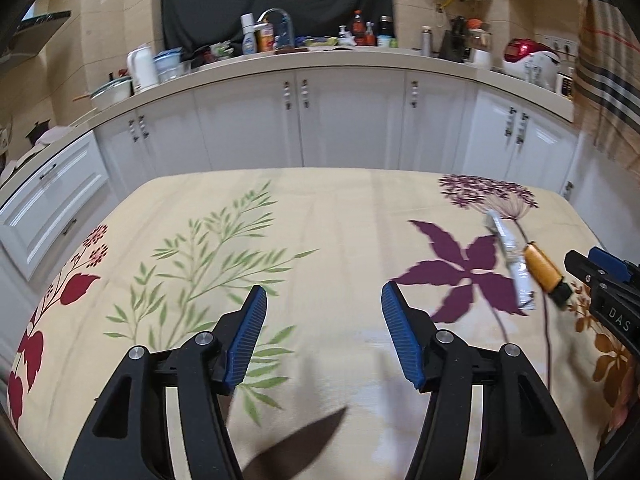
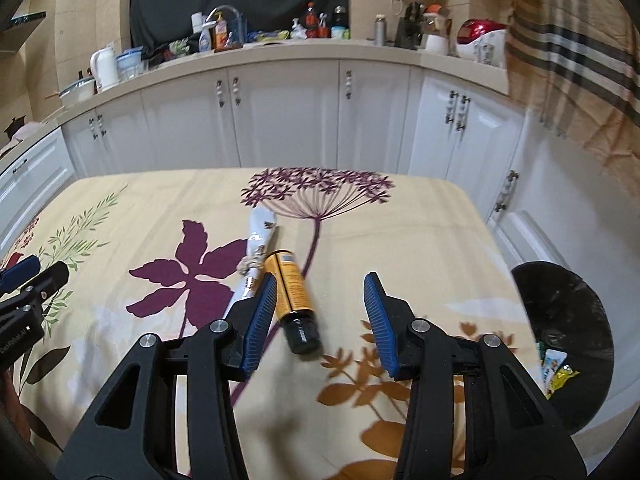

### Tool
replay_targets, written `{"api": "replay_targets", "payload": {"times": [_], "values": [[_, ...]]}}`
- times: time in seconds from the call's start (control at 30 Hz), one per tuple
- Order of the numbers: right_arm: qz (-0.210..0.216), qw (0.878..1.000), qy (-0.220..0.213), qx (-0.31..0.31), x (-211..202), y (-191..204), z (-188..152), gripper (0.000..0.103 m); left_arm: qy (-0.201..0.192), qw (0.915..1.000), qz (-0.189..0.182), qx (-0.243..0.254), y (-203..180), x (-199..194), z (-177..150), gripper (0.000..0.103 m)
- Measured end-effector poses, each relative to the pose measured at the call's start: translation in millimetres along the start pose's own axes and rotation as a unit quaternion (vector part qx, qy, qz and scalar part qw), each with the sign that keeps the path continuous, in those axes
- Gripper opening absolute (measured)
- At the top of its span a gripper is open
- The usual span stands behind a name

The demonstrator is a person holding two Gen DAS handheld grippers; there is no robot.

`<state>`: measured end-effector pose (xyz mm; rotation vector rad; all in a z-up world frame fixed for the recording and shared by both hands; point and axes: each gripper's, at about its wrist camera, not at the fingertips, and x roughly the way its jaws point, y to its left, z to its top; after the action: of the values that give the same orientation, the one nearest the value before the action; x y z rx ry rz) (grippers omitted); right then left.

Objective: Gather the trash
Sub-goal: 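Grasp the orange-labelled black-capped spray can upright with the right gripper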

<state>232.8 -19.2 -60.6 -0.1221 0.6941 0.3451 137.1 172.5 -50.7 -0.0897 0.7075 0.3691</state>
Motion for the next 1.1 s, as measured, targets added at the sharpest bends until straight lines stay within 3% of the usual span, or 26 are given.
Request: {"api": "replay_targets", "payload": {"times": [0.33,0.43,0.47,0.83,1.1], "values": [[0.008,0.998,0.055,-0.016,31,14,6,0.043,0.009,0.9998,0.008,-0.016,19,8,-1,0.060],[0.010,0.998,0.067,-0.018,35,15,4,0.027,0.011,0.9998,0.003,-0.017,18,8,-1,0.060],[0.011,0.997,0.071,-0.018,36,15,4,0.026,0.011,0.9998,0.001,-0.017,17,8,-1,0.060],[0.000,0.999,0.047,0.012,17,-9,-1,0.025,0.012,0.9990,-0.043,0.007,-29,6,2,0.060],[-0.034,0.998,0.030,0.039,-2,-50,-10,0.024,0.016,0.9965,-0.076,0.033,-79,11,7,0.060]]}}
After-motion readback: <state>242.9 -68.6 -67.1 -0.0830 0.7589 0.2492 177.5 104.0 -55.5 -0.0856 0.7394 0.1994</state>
